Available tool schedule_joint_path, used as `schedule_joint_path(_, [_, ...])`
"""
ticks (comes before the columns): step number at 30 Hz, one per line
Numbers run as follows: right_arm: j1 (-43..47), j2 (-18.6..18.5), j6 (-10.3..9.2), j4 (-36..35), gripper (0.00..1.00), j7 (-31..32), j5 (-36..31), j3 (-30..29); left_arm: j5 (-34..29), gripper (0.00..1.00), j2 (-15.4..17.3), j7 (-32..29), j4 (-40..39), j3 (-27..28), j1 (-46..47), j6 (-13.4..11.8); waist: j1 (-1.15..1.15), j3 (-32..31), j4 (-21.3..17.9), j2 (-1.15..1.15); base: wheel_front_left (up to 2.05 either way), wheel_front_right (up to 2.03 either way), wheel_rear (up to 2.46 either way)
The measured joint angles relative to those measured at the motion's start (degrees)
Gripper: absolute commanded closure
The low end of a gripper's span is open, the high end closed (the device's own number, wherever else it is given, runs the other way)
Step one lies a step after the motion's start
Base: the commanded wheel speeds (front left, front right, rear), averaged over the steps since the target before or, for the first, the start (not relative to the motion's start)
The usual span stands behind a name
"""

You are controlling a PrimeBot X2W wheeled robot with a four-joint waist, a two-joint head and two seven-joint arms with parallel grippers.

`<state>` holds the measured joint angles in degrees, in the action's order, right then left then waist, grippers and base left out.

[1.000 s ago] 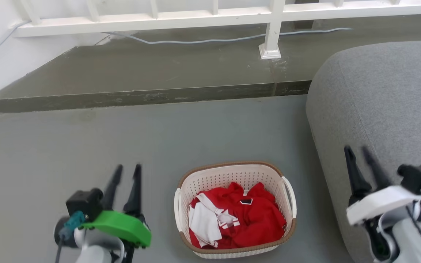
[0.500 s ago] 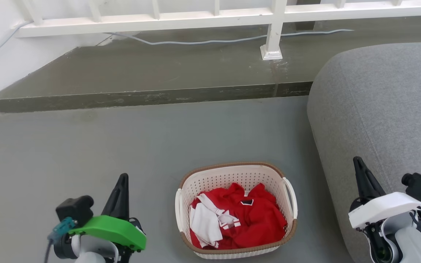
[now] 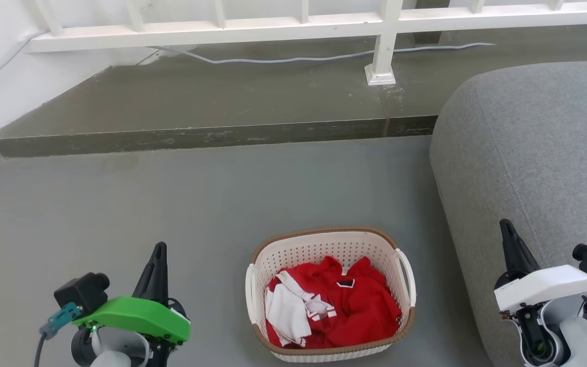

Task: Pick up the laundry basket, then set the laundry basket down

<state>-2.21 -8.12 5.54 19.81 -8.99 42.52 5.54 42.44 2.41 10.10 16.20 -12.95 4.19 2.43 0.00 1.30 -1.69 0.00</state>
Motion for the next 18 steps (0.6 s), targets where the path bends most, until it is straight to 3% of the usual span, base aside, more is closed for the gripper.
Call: schedule_joint_path(18, [-0.2,1.2,0.43,-0.6,1.0,3.6,10.7,-3.2,11.1,1.0,0.1,-3.5,-0.1,3.5,0.0,1.1,0.0,-0.3,0.4,0.0,0.0,0.0,0.0])
